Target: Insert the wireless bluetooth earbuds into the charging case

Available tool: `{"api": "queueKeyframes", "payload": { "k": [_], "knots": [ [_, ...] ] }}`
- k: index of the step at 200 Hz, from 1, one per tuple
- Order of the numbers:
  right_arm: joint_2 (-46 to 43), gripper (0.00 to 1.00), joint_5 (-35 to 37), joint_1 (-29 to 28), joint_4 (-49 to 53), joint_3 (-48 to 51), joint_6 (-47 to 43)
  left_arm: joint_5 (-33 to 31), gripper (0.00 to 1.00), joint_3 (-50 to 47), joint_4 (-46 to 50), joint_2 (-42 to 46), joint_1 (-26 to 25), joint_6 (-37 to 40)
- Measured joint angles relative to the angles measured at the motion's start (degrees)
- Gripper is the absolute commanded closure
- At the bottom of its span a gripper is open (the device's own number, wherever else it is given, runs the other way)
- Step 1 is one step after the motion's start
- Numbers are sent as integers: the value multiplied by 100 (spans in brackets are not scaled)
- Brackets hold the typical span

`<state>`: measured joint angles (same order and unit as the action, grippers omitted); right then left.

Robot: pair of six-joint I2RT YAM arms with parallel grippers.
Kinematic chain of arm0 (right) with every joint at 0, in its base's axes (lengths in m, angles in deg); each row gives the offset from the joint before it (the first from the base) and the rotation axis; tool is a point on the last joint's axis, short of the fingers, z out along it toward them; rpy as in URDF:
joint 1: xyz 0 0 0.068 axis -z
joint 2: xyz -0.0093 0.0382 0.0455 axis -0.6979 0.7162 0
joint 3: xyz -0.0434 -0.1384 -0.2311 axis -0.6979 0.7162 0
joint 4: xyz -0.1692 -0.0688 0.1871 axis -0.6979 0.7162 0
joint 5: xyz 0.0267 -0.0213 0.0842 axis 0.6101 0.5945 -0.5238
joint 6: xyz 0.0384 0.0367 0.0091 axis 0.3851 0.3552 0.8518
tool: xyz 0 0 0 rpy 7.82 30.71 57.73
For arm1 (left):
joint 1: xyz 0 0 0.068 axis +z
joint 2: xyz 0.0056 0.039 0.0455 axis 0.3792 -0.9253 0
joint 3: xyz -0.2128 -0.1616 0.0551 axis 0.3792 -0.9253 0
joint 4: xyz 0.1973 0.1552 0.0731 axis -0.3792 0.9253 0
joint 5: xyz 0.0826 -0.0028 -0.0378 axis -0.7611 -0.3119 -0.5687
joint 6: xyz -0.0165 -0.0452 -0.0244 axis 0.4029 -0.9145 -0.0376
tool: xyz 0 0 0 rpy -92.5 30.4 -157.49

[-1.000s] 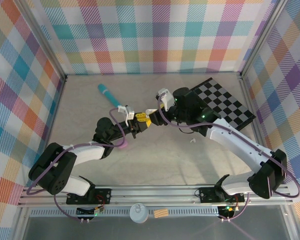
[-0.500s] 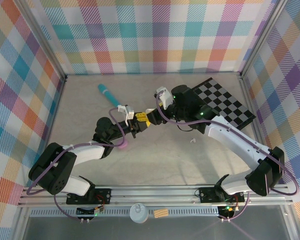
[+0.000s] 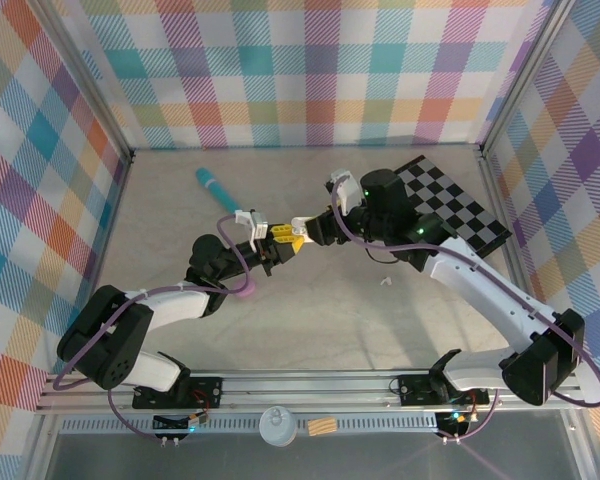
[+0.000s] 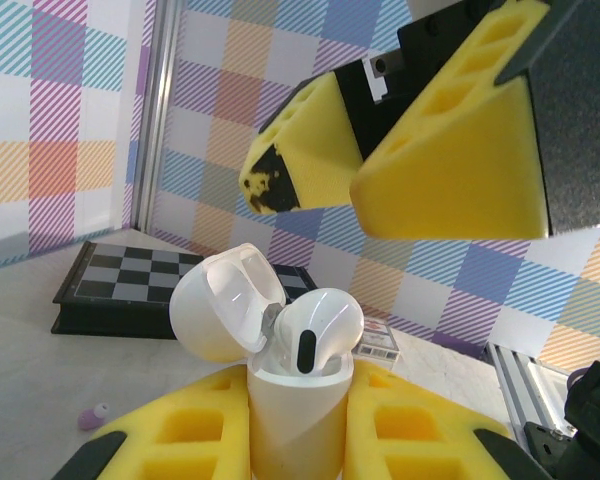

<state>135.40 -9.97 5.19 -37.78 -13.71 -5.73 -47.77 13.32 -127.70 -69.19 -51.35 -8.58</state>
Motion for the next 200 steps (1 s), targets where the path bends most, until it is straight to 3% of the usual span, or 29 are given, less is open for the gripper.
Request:
{"api": "queueKeyframes", "payload": {
  "k": [147, 200],
  "knots": [
    [337, 27, -398, 7, 42, -2, -4, 22, 87, 0, 26, 4, 0, 2],
    [-328, 26, -511, 291, -151, 350, 374, 22, 87, 0, 15, 9, 11, 70]
  ]
}}
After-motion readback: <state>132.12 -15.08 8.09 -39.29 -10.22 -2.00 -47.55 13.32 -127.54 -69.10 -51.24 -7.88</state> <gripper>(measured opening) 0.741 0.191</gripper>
